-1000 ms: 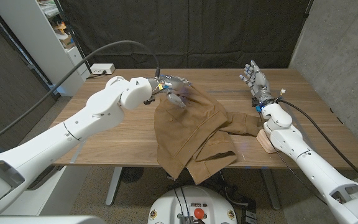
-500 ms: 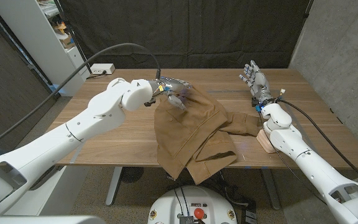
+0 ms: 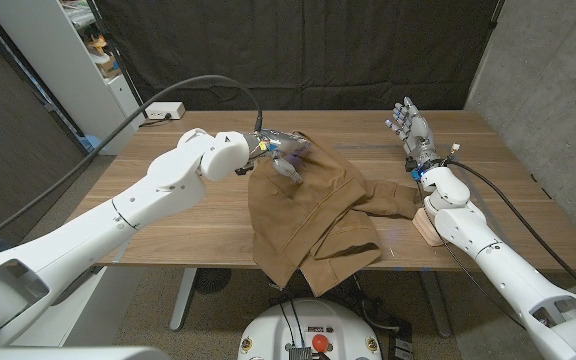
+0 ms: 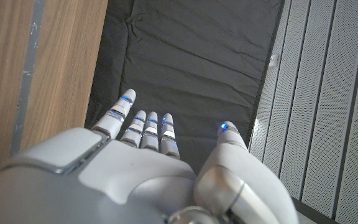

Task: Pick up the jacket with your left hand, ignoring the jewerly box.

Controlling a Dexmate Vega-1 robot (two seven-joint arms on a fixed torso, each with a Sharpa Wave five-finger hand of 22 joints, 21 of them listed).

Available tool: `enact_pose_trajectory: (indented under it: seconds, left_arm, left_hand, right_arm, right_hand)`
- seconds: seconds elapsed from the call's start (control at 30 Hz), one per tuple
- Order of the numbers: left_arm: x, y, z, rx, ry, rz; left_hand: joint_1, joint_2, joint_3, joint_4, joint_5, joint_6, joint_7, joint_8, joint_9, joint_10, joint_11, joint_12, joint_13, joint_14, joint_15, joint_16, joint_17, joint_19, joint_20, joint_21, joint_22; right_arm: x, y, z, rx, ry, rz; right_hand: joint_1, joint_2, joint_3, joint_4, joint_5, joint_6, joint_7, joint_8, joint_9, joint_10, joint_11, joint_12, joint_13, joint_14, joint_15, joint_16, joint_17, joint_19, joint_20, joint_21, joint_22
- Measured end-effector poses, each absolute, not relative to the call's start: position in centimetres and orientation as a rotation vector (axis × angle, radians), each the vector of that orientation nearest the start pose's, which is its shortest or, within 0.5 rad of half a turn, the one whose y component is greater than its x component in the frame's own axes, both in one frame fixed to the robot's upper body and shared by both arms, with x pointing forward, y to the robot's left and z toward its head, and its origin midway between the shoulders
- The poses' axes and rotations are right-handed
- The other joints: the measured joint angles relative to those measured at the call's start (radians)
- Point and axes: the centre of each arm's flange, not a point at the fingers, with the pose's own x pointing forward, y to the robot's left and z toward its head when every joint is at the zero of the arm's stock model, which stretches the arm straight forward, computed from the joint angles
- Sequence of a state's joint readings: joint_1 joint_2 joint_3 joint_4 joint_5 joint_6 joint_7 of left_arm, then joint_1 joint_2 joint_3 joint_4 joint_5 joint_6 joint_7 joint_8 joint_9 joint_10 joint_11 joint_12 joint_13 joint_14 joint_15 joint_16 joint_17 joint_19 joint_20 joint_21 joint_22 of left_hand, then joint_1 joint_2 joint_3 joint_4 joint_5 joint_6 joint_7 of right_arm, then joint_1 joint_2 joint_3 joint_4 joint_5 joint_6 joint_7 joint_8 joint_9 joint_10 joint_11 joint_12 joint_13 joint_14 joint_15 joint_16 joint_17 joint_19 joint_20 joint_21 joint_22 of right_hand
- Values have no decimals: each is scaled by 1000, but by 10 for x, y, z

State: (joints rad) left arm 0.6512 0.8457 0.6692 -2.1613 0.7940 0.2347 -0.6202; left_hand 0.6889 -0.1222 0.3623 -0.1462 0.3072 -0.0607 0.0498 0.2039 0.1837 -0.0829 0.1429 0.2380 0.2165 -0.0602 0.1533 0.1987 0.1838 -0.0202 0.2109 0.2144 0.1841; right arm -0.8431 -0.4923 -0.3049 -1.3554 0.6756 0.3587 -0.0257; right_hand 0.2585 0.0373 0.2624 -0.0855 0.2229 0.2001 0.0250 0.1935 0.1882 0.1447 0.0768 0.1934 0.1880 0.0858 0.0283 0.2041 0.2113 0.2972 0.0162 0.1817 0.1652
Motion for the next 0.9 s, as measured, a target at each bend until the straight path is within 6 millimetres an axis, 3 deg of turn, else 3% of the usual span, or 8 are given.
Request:
enact_pose_trajectory:
  seconds: [0.9]
  left_arm:
    - [521,122,56,1872,-562,-320]
  left_hand:
    - [0,0,-2,2,4,0,0,-5,0,0,0,0,0,0,0,0,0,0,0,-4,0]
  right_arm:
    - [636,-303,13,137,-733,142]
  right_hand:
    - [0,0,0,0,0,0,0,0,0,0,0,0,0,0,0,0,1,-4,4,0,0]
